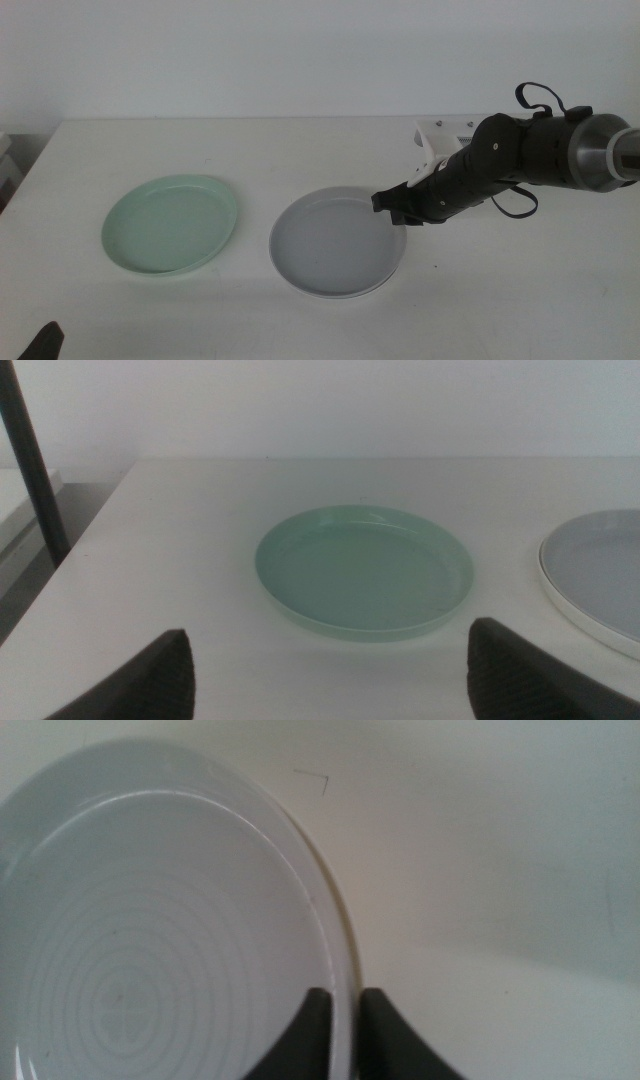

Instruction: Stack the three bowls on top of each other.

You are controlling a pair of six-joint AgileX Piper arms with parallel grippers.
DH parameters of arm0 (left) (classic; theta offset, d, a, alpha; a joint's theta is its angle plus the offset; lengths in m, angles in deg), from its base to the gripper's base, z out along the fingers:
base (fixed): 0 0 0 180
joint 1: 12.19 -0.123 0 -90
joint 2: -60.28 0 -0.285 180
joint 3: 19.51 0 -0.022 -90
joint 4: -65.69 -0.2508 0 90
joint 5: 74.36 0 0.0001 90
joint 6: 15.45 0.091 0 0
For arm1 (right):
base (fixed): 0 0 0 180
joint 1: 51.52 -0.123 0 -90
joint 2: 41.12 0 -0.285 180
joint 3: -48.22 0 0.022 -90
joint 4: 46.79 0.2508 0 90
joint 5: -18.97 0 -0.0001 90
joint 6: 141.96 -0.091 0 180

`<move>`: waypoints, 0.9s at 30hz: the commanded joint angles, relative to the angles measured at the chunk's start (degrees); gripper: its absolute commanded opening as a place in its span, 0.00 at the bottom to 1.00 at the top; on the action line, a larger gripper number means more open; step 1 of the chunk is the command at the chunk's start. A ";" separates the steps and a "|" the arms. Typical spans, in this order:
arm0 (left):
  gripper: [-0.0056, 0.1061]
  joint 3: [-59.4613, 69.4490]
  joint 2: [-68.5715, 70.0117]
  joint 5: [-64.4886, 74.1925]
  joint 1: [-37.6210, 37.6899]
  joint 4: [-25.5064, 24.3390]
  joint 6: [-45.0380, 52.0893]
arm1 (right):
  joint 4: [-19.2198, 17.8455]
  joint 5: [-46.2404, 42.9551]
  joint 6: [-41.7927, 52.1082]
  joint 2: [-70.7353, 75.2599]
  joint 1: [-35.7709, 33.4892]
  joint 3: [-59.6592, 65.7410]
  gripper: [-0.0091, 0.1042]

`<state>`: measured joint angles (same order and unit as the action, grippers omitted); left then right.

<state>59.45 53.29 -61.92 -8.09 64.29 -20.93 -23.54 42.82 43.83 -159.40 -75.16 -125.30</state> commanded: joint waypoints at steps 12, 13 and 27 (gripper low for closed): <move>0.98 -0.25 0.77 -4.24 -0.05 0.23 -0.51 | -0.63 10.43 6.89 19.86 0.03 -2.16 0.69; 0.98 -0.25 0.77 -4.24 -0.05 0.23 -0.51 | -0.63 11.99 7.63 21.61 0.03 -2.09 0.70; 0.98 -0.25 0.77 -4.24 -0.05 0.23 -0.51 | -0.57 14.24 13.55 60.23 0.03 13.68 0.70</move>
<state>59.45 53.29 -61.92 -8.09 64.29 -20.93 -24.47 59.87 55.86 -103.71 -75.16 -111.96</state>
